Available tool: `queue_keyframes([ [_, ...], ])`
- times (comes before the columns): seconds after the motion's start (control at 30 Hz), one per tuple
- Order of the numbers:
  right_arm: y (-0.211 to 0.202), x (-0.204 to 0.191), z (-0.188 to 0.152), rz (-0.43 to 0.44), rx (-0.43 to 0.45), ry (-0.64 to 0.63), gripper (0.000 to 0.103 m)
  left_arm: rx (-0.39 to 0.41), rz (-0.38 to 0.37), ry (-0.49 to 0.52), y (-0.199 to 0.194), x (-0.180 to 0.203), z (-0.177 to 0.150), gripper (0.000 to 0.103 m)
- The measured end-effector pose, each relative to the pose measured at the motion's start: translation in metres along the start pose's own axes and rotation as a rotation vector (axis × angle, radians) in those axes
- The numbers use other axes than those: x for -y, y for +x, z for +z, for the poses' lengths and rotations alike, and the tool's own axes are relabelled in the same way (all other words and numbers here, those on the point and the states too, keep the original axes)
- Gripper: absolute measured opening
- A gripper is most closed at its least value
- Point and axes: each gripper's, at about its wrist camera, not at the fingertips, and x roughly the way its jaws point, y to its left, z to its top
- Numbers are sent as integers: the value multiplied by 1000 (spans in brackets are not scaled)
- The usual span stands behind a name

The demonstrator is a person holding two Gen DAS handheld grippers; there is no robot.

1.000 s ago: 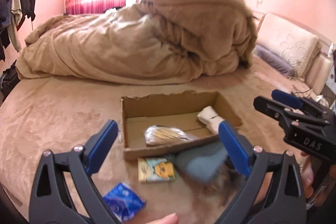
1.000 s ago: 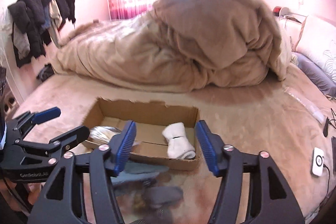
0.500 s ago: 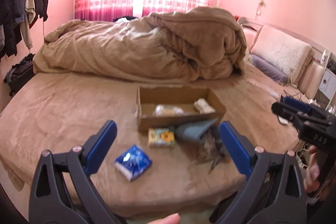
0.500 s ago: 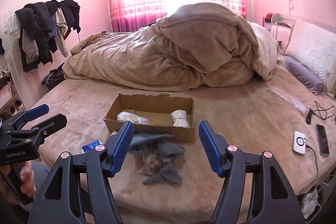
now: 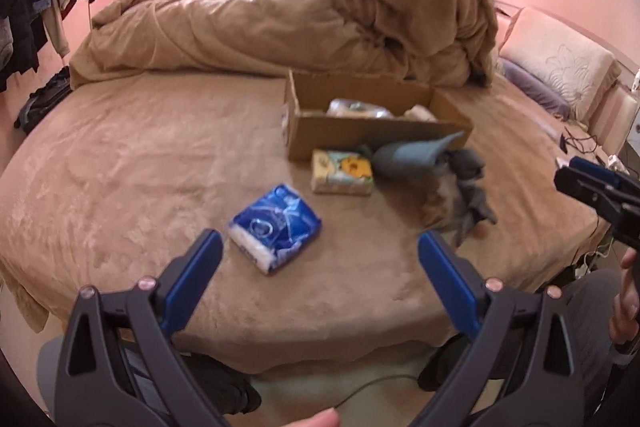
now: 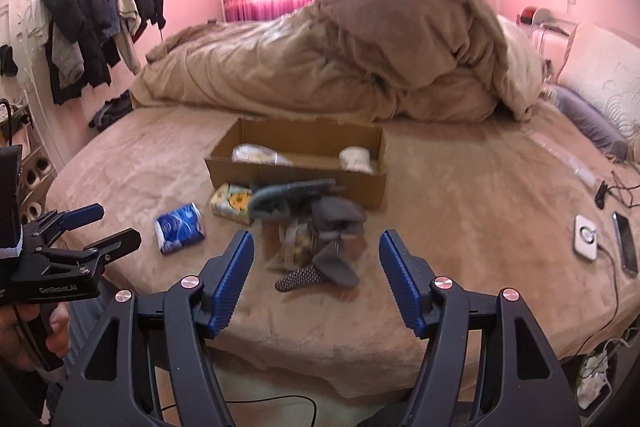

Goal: Organize objects
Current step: 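Reach the left tool toward the blue tissue pack while the right tool reaches the dotted grey glove, then grasp the blue tissue pack with the left tool while the right tool grasps the dotted glove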

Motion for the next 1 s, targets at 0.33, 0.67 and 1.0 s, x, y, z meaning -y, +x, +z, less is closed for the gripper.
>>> queue_keyframes([
  [0.33, 60, 16, -13, 30, -82, 42, 68, -22, 32, 45, 44, -5, 1, 99],
  [0.67, 100, 18, -12, 6, -125, 41, 68, -101, 45, 11, 94, -28, 3, 99],
  [1.0, 127, 27, -14, 19, -186, 97, 57, -173, 73, 63, 123, -21, -2, 87],
])
